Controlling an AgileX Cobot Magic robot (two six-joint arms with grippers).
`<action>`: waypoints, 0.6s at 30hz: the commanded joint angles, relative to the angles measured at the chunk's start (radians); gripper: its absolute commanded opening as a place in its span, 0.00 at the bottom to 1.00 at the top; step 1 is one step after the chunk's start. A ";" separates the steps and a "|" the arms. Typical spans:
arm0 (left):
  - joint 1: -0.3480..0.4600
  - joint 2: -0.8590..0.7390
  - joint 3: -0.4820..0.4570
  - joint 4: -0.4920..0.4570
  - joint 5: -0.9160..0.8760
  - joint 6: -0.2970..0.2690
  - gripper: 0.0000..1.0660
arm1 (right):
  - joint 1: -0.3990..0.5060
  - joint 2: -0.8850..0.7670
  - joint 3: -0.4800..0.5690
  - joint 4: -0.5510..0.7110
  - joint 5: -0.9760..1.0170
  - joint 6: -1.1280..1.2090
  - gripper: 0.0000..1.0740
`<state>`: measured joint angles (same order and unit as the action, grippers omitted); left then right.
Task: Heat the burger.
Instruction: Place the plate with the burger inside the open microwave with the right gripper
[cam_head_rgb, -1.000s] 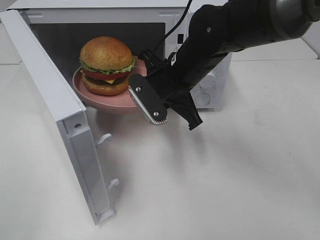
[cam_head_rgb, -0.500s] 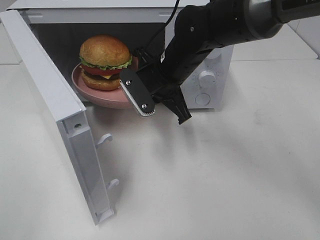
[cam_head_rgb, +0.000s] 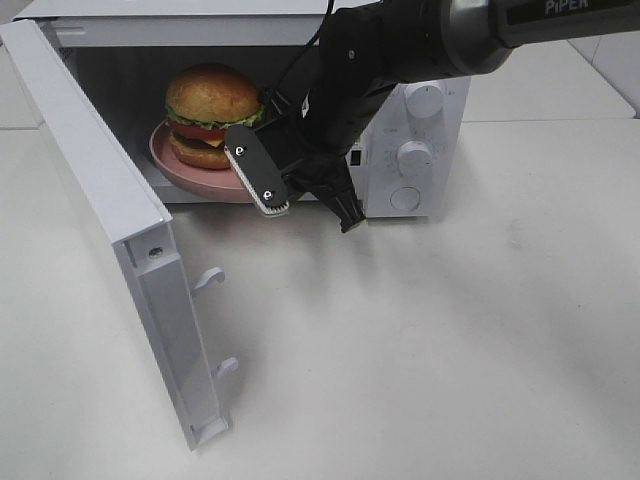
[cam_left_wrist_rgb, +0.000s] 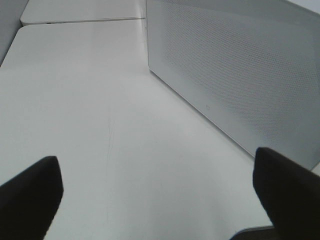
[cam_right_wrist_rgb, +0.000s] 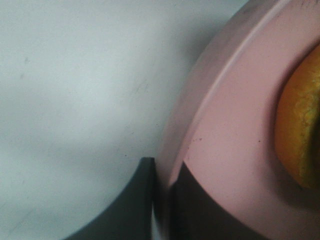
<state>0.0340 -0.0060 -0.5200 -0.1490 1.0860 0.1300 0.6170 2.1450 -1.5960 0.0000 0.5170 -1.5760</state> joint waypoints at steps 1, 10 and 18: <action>-0.004 -0.018 0.002 -0.001 -0.014 -0.001 0.91 | 0.004 0.000 -0.036 -0.009 -0.038 0.024 0.00; -0.004 -0.018 0.002 -0.001 -0.014 -0.001 0.91 | 0.012 0.057 -0.128 -0.078 -0.019 0.119 0.00; -0.004 -0.018 0.002 -0.001 -0.014 -0.001 0.91 | 0.013 0.092 -0.182 -0.120 -0.018 0.183 0.00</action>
<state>0.0340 -0.0060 -0.5200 -0.1490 1.0860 0.1300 0.6220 2.2500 -1.7550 -0.1090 0.5530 -1.4090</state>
